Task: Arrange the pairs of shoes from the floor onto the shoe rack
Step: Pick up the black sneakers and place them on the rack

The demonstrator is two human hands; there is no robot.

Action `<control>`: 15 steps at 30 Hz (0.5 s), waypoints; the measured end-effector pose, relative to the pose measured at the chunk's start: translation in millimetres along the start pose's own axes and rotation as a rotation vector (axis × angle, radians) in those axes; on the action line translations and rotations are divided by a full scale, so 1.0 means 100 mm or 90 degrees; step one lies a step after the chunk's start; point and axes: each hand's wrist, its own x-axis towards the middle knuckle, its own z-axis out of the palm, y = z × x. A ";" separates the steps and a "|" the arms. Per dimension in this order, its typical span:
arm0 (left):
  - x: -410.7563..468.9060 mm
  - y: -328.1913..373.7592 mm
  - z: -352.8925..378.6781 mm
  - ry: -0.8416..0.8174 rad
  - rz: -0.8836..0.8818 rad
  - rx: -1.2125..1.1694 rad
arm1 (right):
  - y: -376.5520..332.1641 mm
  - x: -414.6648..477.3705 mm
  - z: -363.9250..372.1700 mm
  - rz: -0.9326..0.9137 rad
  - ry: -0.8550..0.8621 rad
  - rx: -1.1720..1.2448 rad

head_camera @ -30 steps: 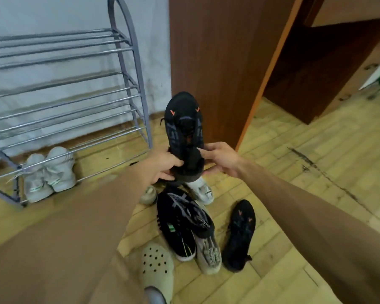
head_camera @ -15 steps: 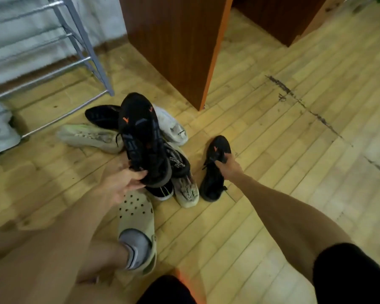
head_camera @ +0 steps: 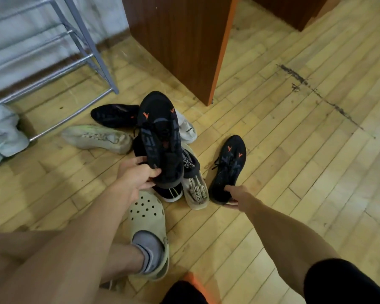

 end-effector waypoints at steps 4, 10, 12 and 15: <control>0.10 -0.05 0.00 0.062 -0.016 -0.033 | 0.01 -0.20 -0.10 0.020 -0.113 -0.093; -0.05 0.05 -0.02 0.130 -0.038 -0.150 | -0.52 -0.69 -0.13 -0.087 -0.078 -0.086; -0.16 0.11 -0.04 0.137 -0.025 -0.170 | -0.78 -0.89 -0.10 -0.138 -0.074 -0.125; -0.26 0.22 -0.21 0.144 -0.008 -0.197 | -1.14 -1.16 0.04 -0.213 -0.134 -0.195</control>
